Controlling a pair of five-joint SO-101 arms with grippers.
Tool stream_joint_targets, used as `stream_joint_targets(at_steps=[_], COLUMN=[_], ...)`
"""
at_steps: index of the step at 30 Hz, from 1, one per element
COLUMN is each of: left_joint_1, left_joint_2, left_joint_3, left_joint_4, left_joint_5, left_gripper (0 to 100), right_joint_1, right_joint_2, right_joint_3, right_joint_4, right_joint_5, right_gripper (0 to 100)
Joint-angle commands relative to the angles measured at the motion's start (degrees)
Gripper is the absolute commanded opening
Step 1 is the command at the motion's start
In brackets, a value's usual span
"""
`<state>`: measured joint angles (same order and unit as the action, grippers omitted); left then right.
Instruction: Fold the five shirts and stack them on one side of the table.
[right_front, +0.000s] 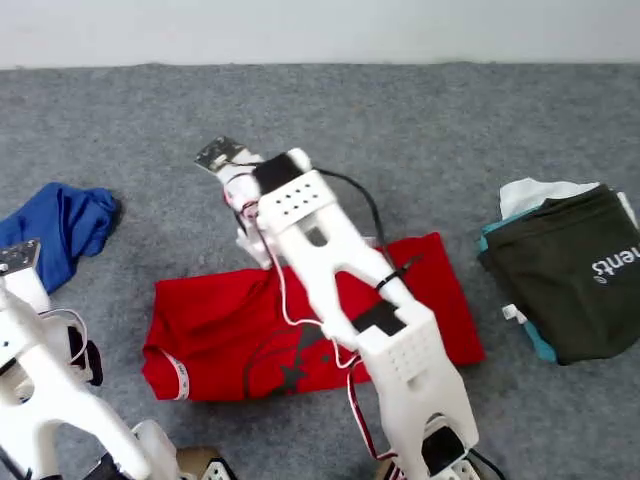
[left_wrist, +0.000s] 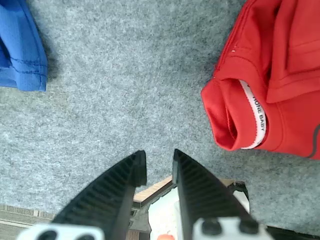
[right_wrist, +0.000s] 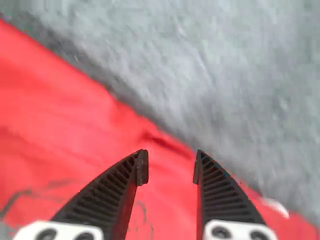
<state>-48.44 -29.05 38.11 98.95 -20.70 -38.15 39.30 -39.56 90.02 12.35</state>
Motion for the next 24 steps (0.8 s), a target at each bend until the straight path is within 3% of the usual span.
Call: stream_joint_targets(at_steps=[1,14,24], left_joint_1=[-0.09,-0.09,-0.09], left_joint_2=[-0.26,-0.26,-0.26], left_joint_3=[-0.13,-0.13,-0.13], left_joint_4=[-0.09,-0.18,-0.18], left_joint_5=[0.44,0.35,0.35], left_gripper=[10,10,10], right_joint_1=[-1.89,-5.85,-5.85], right_joint_2=[0.22,1.8,11.12], right_joint_3=[-1.93,-1.58,-1.93], right_joint_4=[-4.35,-0.4,1.01], right_joint_5=[-0.62,-0.62,-0.7], right_gripper=[15.7,15.7,15.7])
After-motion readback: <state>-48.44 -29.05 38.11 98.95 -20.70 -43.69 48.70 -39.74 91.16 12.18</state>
